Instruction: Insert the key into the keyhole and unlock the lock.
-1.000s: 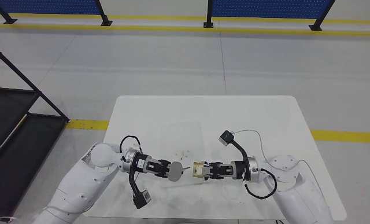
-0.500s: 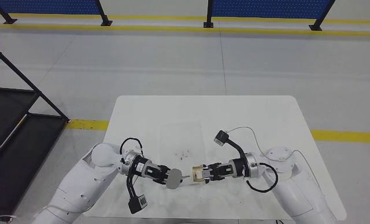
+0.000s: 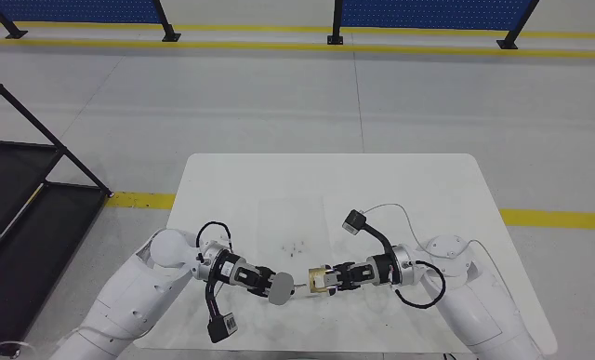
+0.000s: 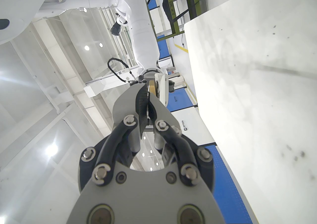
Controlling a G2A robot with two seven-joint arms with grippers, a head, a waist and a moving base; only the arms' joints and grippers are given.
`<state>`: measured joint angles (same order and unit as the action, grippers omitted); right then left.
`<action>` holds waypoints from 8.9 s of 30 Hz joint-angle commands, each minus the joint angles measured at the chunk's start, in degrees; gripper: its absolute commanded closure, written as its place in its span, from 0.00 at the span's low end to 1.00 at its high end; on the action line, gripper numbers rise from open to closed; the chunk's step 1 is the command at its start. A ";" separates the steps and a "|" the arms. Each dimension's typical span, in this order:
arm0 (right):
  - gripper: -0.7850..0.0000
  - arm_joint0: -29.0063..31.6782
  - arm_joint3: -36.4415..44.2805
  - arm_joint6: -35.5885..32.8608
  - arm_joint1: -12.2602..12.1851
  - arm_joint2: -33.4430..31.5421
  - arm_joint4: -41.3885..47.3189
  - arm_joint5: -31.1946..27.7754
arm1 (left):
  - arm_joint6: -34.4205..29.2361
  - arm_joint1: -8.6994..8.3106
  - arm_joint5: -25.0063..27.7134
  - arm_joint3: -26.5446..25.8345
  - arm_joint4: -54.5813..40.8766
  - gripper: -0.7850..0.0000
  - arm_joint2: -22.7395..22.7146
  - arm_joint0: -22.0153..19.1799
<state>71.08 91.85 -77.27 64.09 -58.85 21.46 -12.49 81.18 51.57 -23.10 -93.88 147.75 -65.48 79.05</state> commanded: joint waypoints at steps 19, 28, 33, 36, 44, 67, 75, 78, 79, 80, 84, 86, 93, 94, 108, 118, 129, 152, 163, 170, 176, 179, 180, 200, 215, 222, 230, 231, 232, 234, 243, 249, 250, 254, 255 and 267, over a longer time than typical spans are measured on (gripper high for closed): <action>1.00 -0.32 0.22 0.39 -0.49 1.29 0.45 -0.41 | -0.63 -0.20 -0.63 0.99 -0.49 1.00 1.26 -0.94; 1.00 -0.45 0.36 0.69 -0.73 1.73 0.45 -0.54 | -0.74 -0.28 -0.75 1.16 -0.53 1.00 1.94 -1.39; 1.00 -0.56 0.44 0.79 -0.84 2.03 0.50 -0.55 | -0.79 -0.31 -0.79 1.26 -0.61 1.00 2.31 -1.61; 1.00 -0.63 0.43 0.91 -0.91 2.17 0.55 -0.59 | -0.79 -0.34 -0.79 1.40 -0.60 1.00 2.50 -1.78; 1.00 -0.81 0.42 1.07 -1.07 2.58 0.66 -0.67 | -0.84 -0.37 -0.81 1.51 -0.62 1.00 3.11 -2.07; 1.00 -0.71 1.06 3.47 -1.40 4.16 -0.16 -0.77 | -2.53 -0.35 -1.49 1.95 -0.53 1.00 4.52 -3.08; 1.00 -0.60 1.43 4.14 -1.54 4.47 -0.35 -0.81 | -3.00 -0.29 -1.67 2.19 -0.59 1.00 5.08 -3.58; 1.00 -0.58 1.54 4.28 -1.60 4.56 -0.35 -0.78 | -3.33 -0.26 -1.82 2.25 -0.56 1.00 5.27 -3.73; 1.00 -0.57 1.56 4.31 -1.62 4.59 -0.35 -0.78 | -3.44 -0.25 -1.84 2.22 -0.46 1.00 5.35 -3.81; 1.00 -0.55 1.56 4.47 -1.63 4.59 -0.33 -0.79 | -3.49 -0.23 -1.85 2.16 -0.31 1.00 5.47 -3.89; 1.00 -0.41 1.67 5.19 -1.70 4.61 -0.29 -0.86 | -4.06 -0.17 -1.92 2.19 0.05 1.00 5.85 -4.13; 1.00 -0.28 1.75 5.61 -1.73 4.60 -0.30 -0.90 | -4.44 -0.15 -1.91 2.29 0.25 1.00 5.94 -4.24; 1.00 0.37 1.74 7.59 -1.85 4.32 -0.08 -1.41 | -5.15 -0.25 -2.02 2.13 0.62 0.00 5.81 -4.19; 1.00 0.46 1.72 7.98 -1.88 4.21 -0.13 -1.55 | -5.42 -0.29 -1.97 2.16 0.59 0.00 5.65 -4.12; 1.00 3.02 2.71 16.32 -2.53 1.26 -4.09 -3.85 | -9.52 -1.29 2.21 0.52 -3.98 0.00 1.38 -0.93; 1.00 4.07 3.30 17.30 -2.75 0.84 -5.20 -4.23 | -11.23 -1.35 11.71 1.69 -11.10 0.00 0.86 -0.32; 1.00 4.07 3.30 17.30 -2.75 0.84 -5.20 -4.23 | -11.00 -1.56 32.99 2.62 -21.80 0.00 0.39 -2.66; 1.00 4.07 3.30 17.30 -2.75 0.84 -5.20 -4.23 | -29.86 -2.74 76.07 6.21 -55.47 0.00 7.80 -6.95; 1.00 4.07 3.30 17.30 -2.75 0.84 -5.20 -4.23 | -53.75 -4.18 81.10 8.73 -97.52 0.00 19.18 -10.44; 1.00 4.07 3.30 17.30 -2.75 0.84 -5.20 -4.23 | -88.59 -7.65 81.10 9.18 -134.26 0.00 26.71 -17.97; 1.00 4.07 3.30 17.30 -2.75 0.84 -5.20 -4.23 | -109.85 -9.35 81.10 9.60 -154.03 0.00 29.78 -20.32; 1.00 4.07 3.30 17.30 -2.75 0.84 -5.20 -4.23 | -120.44 -9.89 80.78 10.52 -166.38 0.00 32.18 -21.00; 1.00 4.07 3.30 17.30 -2.75 0.84 -5.20 -4.23 | -123.94 -10.00 79.66 10.73 -170.19 0.00 33.02 -21.22; 1.00 4.07 3.30 17.30 -2.75 0.84 -5.20 -4.23 | -130.78 -9.65 75.48 9.15 -181.67 0.00 33.58 -19.83; 1.00 4.07 3.30 17.30 -2.75 0.84 -5.20 -4.23 | -133.92 -8.83 71.06 9.48 -182.64 0.64 30.41 -19.66; 1.00 4.07 3.30 17.30 -2.75 0.84 -5.20 -4.23 | -133.59 -8.53 70.08 8.41 -181.43 0.71 29.07 -18.46; 1.00 4.07 3.30 17.30 -2.75 0.84 -5.20 -4.23 | -134.01 -8.05 70.20 8.28 -181.20 0.75 27.80 -17.36; 1.00 4.07 3.30 17.30 -2.75 0.84 -5.20 -4.23 | -134.01 -7.98 70.17 8.34 -181.22 0.76 27.63 -17.27; 1.00 4.07 3.30 17.30 -2.75 0.84 -5.20 -4.23 | -134.09 -7.91 70.14 8.35 -181.18 0.76 27.49 -17.18; 1.00 4.07 3.30 17.30 -2.75 0.84 -5.20 -4.23 | -134.14 -7.77 70.10 8.42 -181.13 0.81 27.18 -16.99; 1.00 4.07 3.30 17.30 -2.75 0.84 -5.20 -4.23 | -135.18 -6.98 69.94 8.77 -181.40 1.00 26.37 -16.36; 1.00 4.07 3.30 17.30 -2.75 0.84 -5.20 -4.23 | -135.17 -6.50 69.34 9.05 -179.97 1.00 25.59 -16.26; 1.00 4.07 3.30 17.30 -2.75 0.84 -5.20 -4.23 | -134.96 -6.42 69.40 9.01 -179.45 1.00 25.44 -16.21; 1.00 4.07 3.30 17.30 -2.75 0.84 -5.20 -4.23 | -134.38 -6.12 70.01 8.68 -176.22 1.00 24.89 -16.11; 1.00 4.07 3.30 17.30 -2.75 0.84 -5.20 -4.23 | -134.08 -6.05 70.31 8.61 -175.38 1.00 24.66 -16.13; 1.00 4.07 3.30 17.30 -2.75 0.84 -5.20 -4.23 | -128.74 -5.63 76.31 6.85 -164.53 1.00 21.64 -14.30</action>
<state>75.15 95.15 -59.97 61.34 -58.01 16.26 -16.72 -47.89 45.94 52.85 -86.87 -17.87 -43.61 64.61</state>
